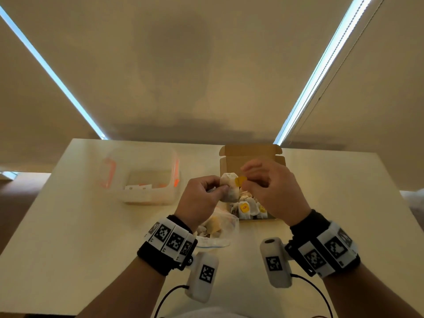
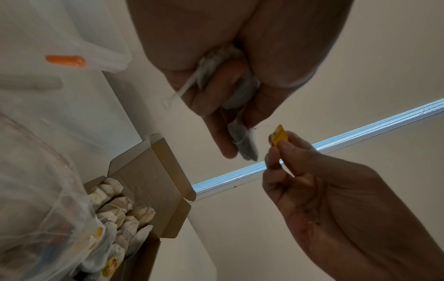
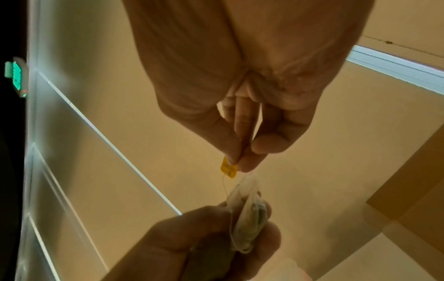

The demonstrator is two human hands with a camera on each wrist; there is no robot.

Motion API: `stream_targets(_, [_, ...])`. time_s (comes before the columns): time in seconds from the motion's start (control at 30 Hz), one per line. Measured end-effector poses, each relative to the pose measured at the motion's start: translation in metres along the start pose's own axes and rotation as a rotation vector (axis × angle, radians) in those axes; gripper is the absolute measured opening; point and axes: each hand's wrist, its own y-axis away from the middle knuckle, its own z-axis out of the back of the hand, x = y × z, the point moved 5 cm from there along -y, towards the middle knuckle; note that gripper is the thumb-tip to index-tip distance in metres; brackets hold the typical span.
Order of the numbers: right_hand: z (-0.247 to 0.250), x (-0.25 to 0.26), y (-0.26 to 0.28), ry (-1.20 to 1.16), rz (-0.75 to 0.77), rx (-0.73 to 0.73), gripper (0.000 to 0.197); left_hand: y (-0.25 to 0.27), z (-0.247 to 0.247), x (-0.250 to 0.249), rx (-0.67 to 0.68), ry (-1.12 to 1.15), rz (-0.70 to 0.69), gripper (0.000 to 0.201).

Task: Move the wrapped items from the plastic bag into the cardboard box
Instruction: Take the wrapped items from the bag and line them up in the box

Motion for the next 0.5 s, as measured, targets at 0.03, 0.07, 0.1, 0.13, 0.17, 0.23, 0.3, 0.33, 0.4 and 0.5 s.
stream_targets(0.03, [0.0, 0.0, 0.0, 0.01, 0.016, -0.035, 0.019, 0.0, 0.0, 0.0, -0.003, 0.014, 0.013, 0.014])
stream_targets(0.07, [0.001, 0.001, 0.001, 0.046, 0.06, -0.08, 0.016, 0.0, 0.0, 0.0, -0.008, 0.027, 0.026, 0.015])
stream_targets(0.1, [0.001, 0.004, 0.003, 0.109, 0.138, -0.135, 0.012, 0.0, -0.001, 0.001, -0.011, 0.041, 0.042, 0.015])
stream_targets(0.13, [0.0, 0.009, 0.006, 0.183, 0.234, -0.188, 0.008, 0.0, -0.002, 0.002, -0.012, 0.063, 0.069, 0.015])
stream_targets(0.17, [-0.004, 0.013, 0.01, 0.251, 0.329, -0.229, 0.005, 0.0, -0.004, 0.004, -0.011, 0.095, 0.11, 0.016])
stream_targets(0.23, [-0.014, 0.012, 0.017, 0.342, 0.465, -0.265, 0.003, 0.002, -0.008, 0.008, 0.006, 0.201, 0.202, 0.02])
stream_targets(0.3, [-0.025, 0.005, 0.022, 0.383, 0.518, -0.242, 0.017, 0.004, -0.012, 0.011, 0.023, 0.334, 0.268, 0.026])
stream_targets(0.33, [-0.029, 0.002, 0.023, 0.395, 0.523, -0.22, 0.023, 0.004, -0.013, 0.011, 0.029, 0.379, 0.279, 0.028])
stream_targets(0.4, [-0.035, -0.003, 0.024, 0.413, 0.523, -0.171, 0.026, 0.005, -0.012, 0.011, 0.035, 0.399, 0.268, 0.031])
stream_targets(0.5, [-0.038, -0.002, 0.027, 0.406, 0.542, -0.118, 0.025, 0.006, -0.012, 0.008, 0.047, 0.373, 0.252, 0.028])
